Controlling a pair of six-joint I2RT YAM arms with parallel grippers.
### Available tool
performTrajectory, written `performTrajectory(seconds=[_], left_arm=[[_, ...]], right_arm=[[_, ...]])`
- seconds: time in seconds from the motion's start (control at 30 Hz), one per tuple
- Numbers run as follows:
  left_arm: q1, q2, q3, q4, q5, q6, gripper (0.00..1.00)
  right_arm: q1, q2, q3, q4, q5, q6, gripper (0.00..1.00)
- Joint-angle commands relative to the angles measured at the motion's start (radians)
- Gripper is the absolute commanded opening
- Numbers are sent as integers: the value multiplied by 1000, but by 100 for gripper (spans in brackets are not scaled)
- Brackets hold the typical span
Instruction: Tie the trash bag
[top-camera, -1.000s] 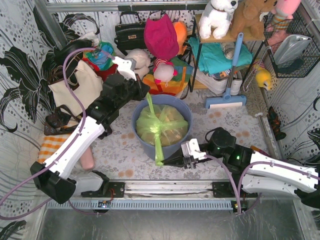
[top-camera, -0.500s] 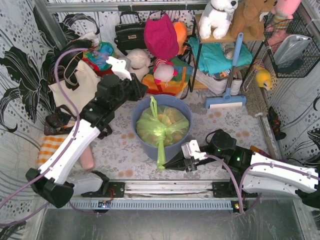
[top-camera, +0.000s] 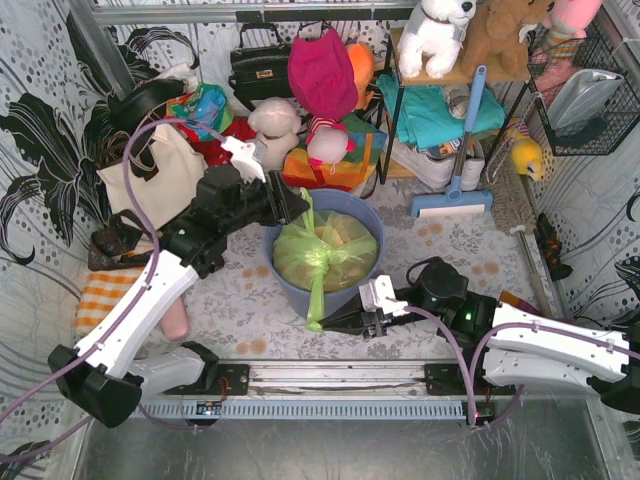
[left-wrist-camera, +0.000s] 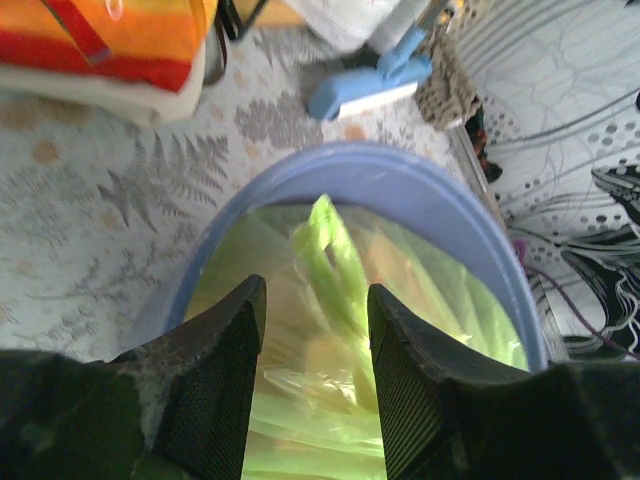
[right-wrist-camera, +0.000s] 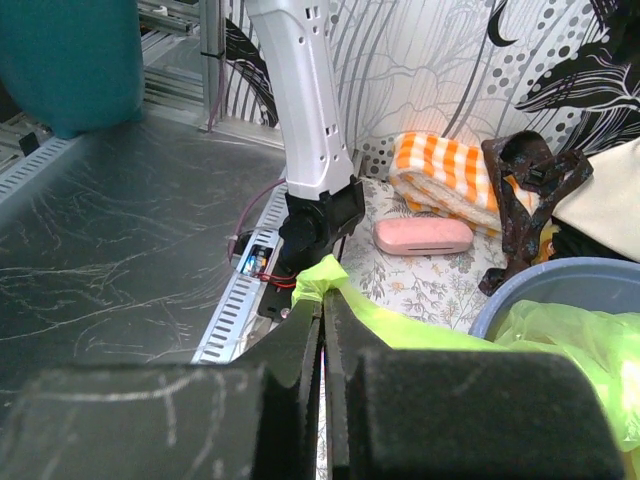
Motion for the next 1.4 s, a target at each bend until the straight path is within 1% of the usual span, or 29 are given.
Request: performTrajectory(seconds=[0.0, 0.1, 0.13, 0.2, 0.23, 0.3, 0.33, 0.47, 0.57, 0.7, 0.87, 0.93, 1.0, 1.1, 1.17, 1.2, 1.37], left_arm=[[5, 18, -62, 108, 117, -66, 54], [5, 26, -90, 166, 140, -87, 54], [5, 24, -101, 194, 150, -97, 53], [6, 19, -120, 253, 179, -125, 47], [8, 18, -124, 274, 191, -137, 42], [7, 15, -125, 292, 204, -149, 35], [7, 13, -123, 292, 207, -151, 33], [7, -11, -119, 286, 204, -154, 33], [7, -35, -115, 269, 198, -153, 35], [7, -64, -114, 250, 189, -148, 32], [7, -68, -116, 237, 193, -145, 34], [8, -70, -120, 244, 202, -147, 31], [7, -72, -123, 251, 209, -148, 26], [7, -67, -134, 279, 233, -158, 22], [7, -58, -144, 316, 267, -175, 17], [7, -52, -149, 337, 284, -184, 16], [8, -20, -169, 456, 354, -230, 18]], right_arm=[[6, -1, 1, 67, 16, -13, 0], [6, 0, -4, 77, 19, -6, 0], [6, 0, -5, 78, 19, -3, 0], [6, -2, -7, 78, 21, 0, 0], [6, -3, -8, 81, 23, 1, 0], [6, -5, -11, 83, 25, 4, 0], [6, -6, -12, 86, 25, 5, 0], [6, -6, -16, 86, 30, 2, 0], [7, -5, -16, 88, 32, 3, 0], [6, -6, -16, 89, 30, 3, 0], [6, -5, -16, 88, 30, 5, 0], [6, -8, -17, 88, 30, 5, 0], [6, -11, -19, 88, 33, 6, 0], [6, -14, -23, 90, 36, 7, 0], [6, -15, -24, 91, 36, 10, 0], [6, -17, -24, 91, 36, 11, 0], [7, -25, -29, 92, 36, 12, 0]])
